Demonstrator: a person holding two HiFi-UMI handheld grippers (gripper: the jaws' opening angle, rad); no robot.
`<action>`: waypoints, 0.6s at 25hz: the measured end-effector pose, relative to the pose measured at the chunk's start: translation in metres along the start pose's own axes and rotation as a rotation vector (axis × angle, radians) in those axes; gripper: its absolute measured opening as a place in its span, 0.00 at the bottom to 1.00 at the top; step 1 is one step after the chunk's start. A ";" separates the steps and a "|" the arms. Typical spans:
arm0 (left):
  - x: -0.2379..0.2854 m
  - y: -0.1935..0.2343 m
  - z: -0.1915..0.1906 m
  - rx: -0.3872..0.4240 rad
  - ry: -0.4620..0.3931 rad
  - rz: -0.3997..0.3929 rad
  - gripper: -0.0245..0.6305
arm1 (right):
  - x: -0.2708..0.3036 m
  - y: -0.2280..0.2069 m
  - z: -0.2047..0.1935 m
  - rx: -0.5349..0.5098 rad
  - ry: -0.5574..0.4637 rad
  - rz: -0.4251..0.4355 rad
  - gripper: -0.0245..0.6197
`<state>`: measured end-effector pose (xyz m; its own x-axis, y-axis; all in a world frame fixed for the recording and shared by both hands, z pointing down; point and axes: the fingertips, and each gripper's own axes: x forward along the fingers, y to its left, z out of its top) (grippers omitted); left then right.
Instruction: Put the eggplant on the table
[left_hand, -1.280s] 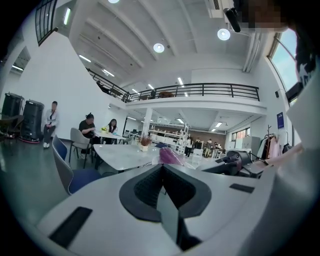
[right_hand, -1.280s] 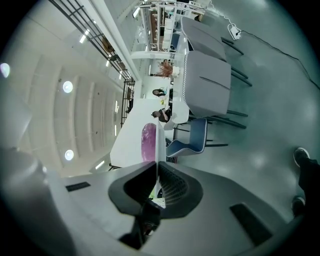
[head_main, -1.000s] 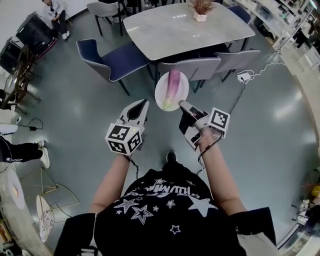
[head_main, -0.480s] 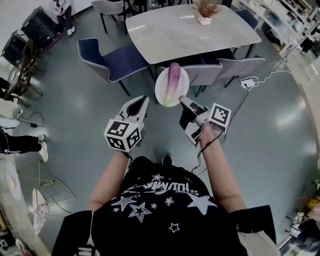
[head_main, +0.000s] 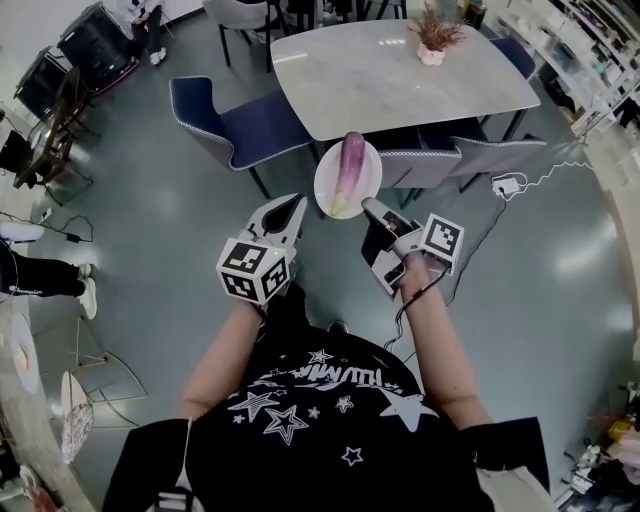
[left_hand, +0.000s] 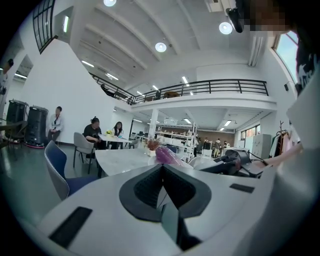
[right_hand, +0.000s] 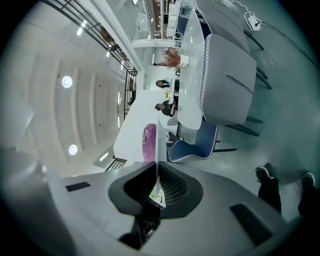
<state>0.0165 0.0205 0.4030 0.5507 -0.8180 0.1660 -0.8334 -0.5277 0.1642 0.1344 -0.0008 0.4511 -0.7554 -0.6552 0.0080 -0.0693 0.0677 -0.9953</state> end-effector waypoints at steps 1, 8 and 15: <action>0.004 0.005 0.002 -0.004 -0.002 -0.007 0.05 | 0.005 0.001 0.003 -0.003 -0.005 0.000 0.07; 0.049 0.044 0.025 0.001 -0.022 -0.054 0.05 | 0.041 0.005 0.038 -0.008 -0.057 -0.004 0.07; 0.104 0.095 0.036 -0.013 0.004 -0.122 0.05 | 0.093 0.000 0.078 0.000 -0.119 -0.027 0.07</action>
<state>-0.0069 -0.1223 0.4008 0.6479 -0.7471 0.1482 -0.7598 -0.6201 0.1955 0.1154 -0.1205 0.4445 -0.6705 -0.7416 0.0238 -0.0888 0.0483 -0.9949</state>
